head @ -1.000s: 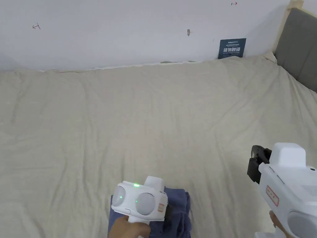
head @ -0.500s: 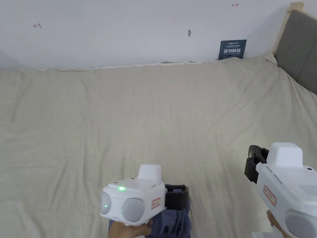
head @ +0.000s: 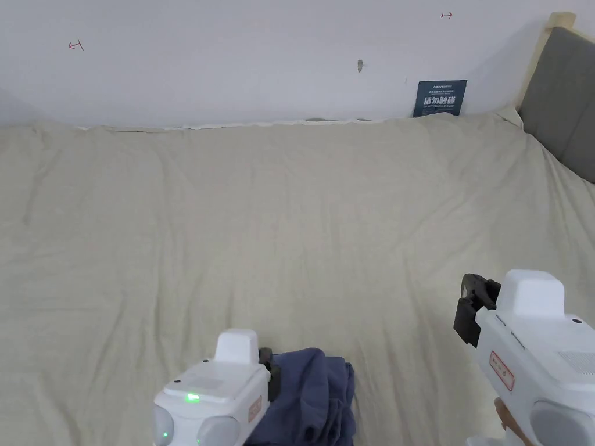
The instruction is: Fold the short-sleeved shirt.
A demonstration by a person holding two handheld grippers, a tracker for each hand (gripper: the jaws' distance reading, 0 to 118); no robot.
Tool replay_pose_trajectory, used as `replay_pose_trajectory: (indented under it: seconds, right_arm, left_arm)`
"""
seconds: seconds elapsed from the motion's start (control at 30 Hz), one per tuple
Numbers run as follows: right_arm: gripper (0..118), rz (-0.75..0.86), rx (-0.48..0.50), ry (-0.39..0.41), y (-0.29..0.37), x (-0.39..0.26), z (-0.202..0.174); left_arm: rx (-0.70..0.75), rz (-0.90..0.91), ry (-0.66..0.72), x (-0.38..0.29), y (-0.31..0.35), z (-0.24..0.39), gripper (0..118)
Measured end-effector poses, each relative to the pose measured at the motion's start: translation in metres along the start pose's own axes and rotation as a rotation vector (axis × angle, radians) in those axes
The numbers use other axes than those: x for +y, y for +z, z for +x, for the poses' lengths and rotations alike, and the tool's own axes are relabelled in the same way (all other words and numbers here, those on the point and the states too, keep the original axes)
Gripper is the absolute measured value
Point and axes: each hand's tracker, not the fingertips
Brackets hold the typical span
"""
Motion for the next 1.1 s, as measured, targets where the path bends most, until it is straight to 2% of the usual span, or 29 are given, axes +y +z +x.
replay_pose_trajectory:
  seconds: [0.33, 0.43, 0.5, 0.53, 0.7, 0.8, 0.93, 1.1]
  right_arm:
    - [2, -0.01, -0.022, -0.002, 0.0, -0.001, 0.018]
    - [2, -0.016, -0.034, -0.007, -0.001, -0.002, 0.024]
    - [2, -0.019, -0.041, -0.011, -0.001, -0.004, 0.027]
    - [2, -0.021, -0.044, -0.012, -0.001, -0.004, 0.027]
    - [2, -0.009, -0.044, -0.016, 0.008, -0.002, 0.025]
    - [2, 0.013, -0.028, -0.014, 0.015, 0.004, 0.019]
    - [2, 0.057, -0.004, 0.005, 0.024, 0.014, 0.005]
    - [2, 0.129, 0.002, 0.044, 0.034, 0.027, -0.016]
  left_arm:
    - [-0.058, -0.139, -0.08, -0.017, -0.07, 0.056, 0]
    - [-0.071, -0.169, -0.143, -0.022, -0.088, 0.067, 0]
    - [-0.044, -0.179, -0.169, -0.028, -0.099, 0.07, 0]
    - [0.025, -0.14, -0.247, -0.027, -0.099, 0.066, 0]
    - [-0.016, -0.166, -0.205, -0.012, -0.08, 0.056, 0]
    - [-0.057, -0.009, -0.138, 0.005, -0.042, 0.055, 0]
    - [-0.053, 0.167, -0.179, 0.038, 0.015, 0.05, 0]
    - [0.04, 0.358, -0.224, 0.071, 0.071, 0.034, 0]
